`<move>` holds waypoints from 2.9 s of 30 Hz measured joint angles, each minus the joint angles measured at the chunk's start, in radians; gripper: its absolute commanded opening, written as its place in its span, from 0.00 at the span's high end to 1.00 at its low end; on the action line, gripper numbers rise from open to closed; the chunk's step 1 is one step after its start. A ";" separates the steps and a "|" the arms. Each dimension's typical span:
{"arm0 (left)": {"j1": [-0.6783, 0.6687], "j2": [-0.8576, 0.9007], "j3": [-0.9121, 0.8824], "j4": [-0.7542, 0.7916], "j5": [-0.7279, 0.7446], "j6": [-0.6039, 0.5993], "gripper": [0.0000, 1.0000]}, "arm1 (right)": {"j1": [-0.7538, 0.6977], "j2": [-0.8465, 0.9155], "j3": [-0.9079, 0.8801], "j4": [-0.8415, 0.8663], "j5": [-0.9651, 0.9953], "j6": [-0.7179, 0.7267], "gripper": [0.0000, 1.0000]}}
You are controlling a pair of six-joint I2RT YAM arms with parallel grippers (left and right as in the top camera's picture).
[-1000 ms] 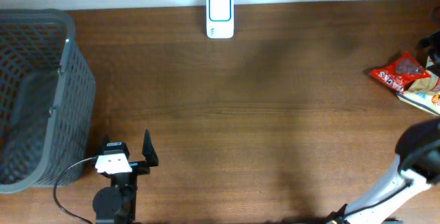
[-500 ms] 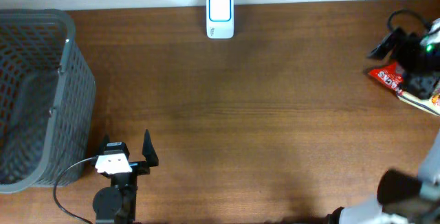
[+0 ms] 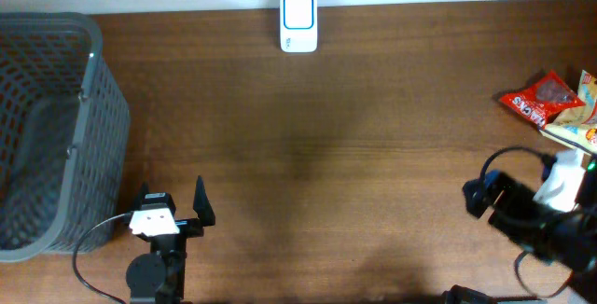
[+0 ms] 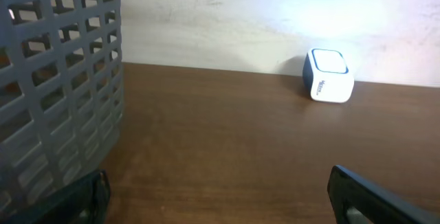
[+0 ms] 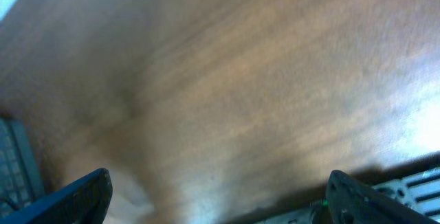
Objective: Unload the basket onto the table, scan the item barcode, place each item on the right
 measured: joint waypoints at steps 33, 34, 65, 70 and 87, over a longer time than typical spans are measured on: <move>0.000 0.000 0.000 0.000 0.000 0.000 0.01 | 0.137 -0.189 -0.363 0.412 -0.060 -0.261 0.02; 0.000 0.000 0.000 0.000 0.000 0.000 0.01 | 0.152 -0.223 -0.405 0.461 -0.071 -0.270 0.02; 0.000 0.000 0.000 0.000 0.000 0.000 0.01 | 0.310 -0.890 -1.264 1.477 -0.041 -0.359 0.02; 0.000 0.000 0.000 0.000 0.000 0.000 0.01 | 0.310 -0.891 -1.326 1.568 0.014 -0.338 0.02; 0.000 0.000 0.000 0.000 0.000 0.000 0.01 | 0.311 -0.892 -1.360 1.504 0.279 -0.241 0.02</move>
